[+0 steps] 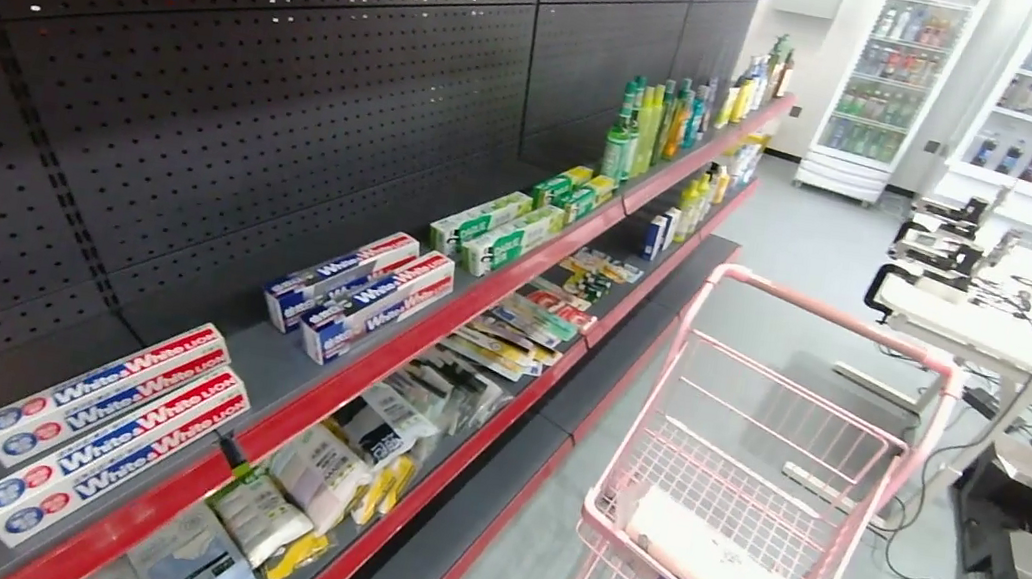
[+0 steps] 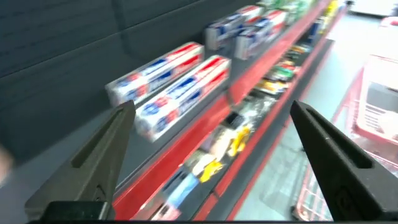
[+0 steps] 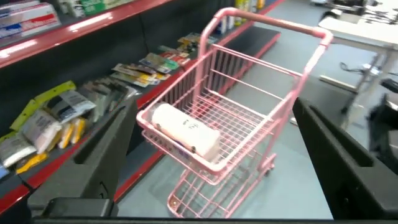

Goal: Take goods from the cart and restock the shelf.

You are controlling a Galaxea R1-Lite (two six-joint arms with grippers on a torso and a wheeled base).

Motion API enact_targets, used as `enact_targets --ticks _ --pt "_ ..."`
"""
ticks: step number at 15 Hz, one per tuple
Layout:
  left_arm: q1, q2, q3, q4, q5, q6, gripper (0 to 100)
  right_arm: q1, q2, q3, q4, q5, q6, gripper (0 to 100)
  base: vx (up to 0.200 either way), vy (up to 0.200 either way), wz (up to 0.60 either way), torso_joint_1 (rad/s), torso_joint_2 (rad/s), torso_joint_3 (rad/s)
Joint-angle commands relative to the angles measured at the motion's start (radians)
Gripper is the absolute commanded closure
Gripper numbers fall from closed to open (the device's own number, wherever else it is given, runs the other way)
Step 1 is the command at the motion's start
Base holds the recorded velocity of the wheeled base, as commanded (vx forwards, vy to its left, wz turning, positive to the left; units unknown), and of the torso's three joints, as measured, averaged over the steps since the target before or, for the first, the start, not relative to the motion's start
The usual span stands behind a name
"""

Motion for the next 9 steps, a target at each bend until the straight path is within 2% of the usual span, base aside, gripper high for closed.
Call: enact_targets --ticks 1,5,9 --pt "0.000 0.001 0.000 0.000 0.000 0.000 0 0.000 0.002 0.000 0.000 0.001 0.000 0 0.000 0.000 -0.60 -0.002 0.00 0.007" --pt "0.000 0.001 0.000 0.000 -0.001 0.000 0 0.000 0.002 -0.001 -0.002 0.002 0.000 0 0.000 0.000 -0.60 0.000 0.00 0.001" --pt "0.000 0.001 0.000 0.000 -0.001 -0.002 0 0.000 0.005 -0.001 0.000 0.004 -0.002 0 0.000 0.000 0.00 0.000 0.00 0.000"
